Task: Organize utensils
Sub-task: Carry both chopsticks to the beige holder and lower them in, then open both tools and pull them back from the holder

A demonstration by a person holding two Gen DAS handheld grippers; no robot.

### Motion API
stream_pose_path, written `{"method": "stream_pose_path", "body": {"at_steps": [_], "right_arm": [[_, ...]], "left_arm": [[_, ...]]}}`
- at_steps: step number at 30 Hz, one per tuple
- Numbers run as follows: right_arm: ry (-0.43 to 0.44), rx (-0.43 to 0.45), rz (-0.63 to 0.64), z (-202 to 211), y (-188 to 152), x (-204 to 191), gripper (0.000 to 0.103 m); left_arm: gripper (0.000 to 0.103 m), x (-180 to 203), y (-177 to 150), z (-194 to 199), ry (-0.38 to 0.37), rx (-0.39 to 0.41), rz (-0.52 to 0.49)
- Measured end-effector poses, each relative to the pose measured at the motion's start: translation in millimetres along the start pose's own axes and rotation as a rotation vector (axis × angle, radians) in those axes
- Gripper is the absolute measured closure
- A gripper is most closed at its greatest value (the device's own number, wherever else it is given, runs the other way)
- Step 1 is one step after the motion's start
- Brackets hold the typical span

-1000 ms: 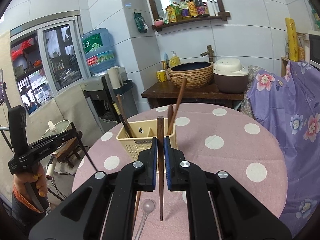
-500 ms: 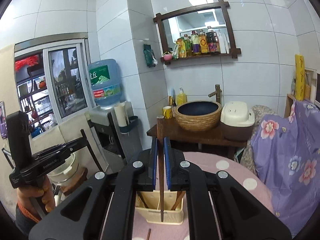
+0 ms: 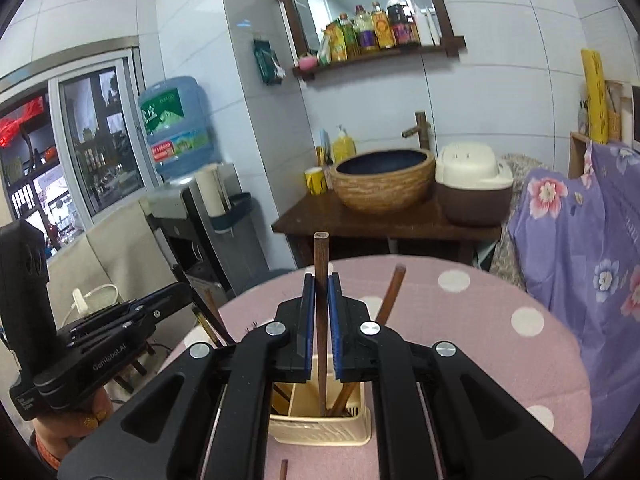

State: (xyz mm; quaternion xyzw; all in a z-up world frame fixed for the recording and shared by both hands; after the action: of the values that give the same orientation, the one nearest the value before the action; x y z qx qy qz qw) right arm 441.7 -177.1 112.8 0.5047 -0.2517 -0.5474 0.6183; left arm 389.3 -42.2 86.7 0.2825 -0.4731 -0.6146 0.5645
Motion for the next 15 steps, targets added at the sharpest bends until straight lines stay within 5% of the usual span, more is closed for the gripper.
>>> {"method": "stream_pose_path", "body": {"at_steps": [9, 11, 13, 15], "right_arm": [[-0.032, -0.013, 0.018, -13, -31, 8, 0.095], [-0.049, 0.001, 0.033, -8, -34, 9, 0.095], [-0.062, 0.024, 0.052, 0, -37, 9, 0.09], [-0.069, 0.052, 0.059, 15, -44, 8, 0.065]], "left_arm": [[0.094, -5, -33, -14, -0.021, -0.049, 0.019], [0.085, -5, -36, -11, -0.025, -0.049, 0.021], [0.051, -5, -38, -2, -0.031, -0.027, 0.033], [0.046, -6, -44, 14, -0.02, 0.005, 0.027]]}}
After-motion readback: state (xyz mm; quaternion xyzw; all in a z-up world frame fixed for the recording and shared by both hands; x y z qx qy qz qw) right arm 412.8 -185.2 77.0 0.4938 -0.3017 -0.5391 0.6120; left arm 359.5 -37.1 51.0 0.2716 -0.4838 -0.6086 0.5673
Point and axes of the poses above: each gripper's, at about its wrist camera, not at the fingertips, and z roughly against the way its jaws point, x to its right, y to its top, the point moved 9 cm from there along -z, roughly the way its jaws point, and after that the axes turned 3 degrees about x, right-handed, at the moved point
